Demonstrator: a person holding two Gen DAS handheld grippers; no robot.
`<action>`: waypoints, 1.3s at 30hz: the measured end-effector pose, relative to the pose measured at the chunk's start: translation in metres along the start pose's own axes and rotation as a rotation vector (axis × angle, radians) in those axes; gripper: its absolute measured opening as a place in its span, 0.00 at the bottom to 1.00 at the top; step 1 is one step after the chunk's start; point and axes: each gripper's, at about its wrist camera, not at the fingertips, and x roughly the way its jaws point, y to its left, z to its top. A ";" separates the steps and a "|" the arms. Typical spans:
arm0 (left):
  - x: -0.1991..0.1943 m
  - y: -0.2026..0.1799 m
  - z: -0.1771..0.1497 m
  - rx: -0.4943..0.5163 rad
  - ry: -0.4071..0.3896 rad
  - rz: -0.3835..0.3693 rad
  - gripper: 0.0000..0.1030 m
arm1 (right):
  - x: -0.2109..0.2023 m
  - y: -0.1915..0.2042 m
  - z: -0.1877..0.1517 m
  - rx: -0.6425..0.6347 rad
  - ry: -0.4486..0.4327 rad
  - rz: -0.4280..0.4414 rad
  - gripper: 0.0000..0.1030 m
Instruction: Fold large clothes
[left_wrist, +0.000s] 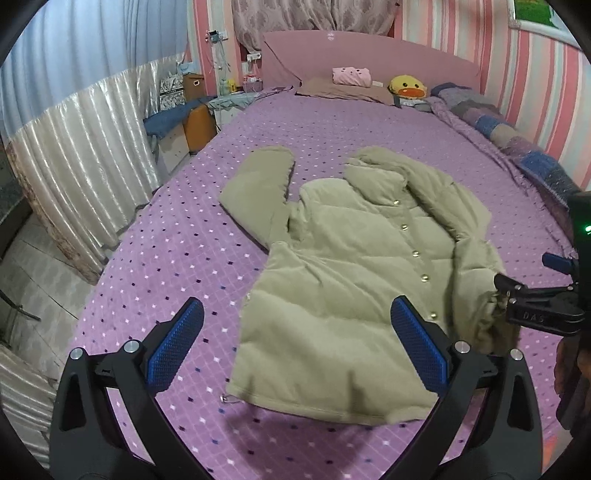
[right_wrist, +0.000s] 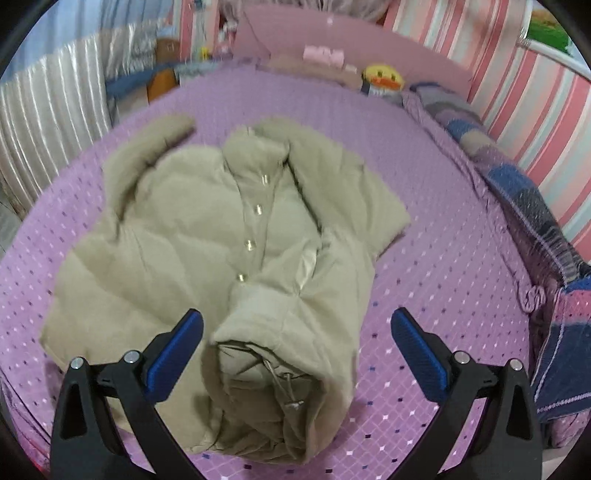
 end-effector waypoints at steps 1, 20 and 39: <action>0.003 0.002 0.000 -0.004 0.005 -0.001 0.97 | 0.009 0.000 -0.003 0.005 0.024 -0.002 0.98; 0.026 0.005 -0.020 -0.026 0.065 0.038 0.97 | 0.014 -0.150 -0.083 0.348 0.059 0.002 0.12; 0.047 0.006 -0.002 0.005 0.082 0.064 0.97 | 0.011 -0.181 -0.107 0.442 0.146 0.098 0.62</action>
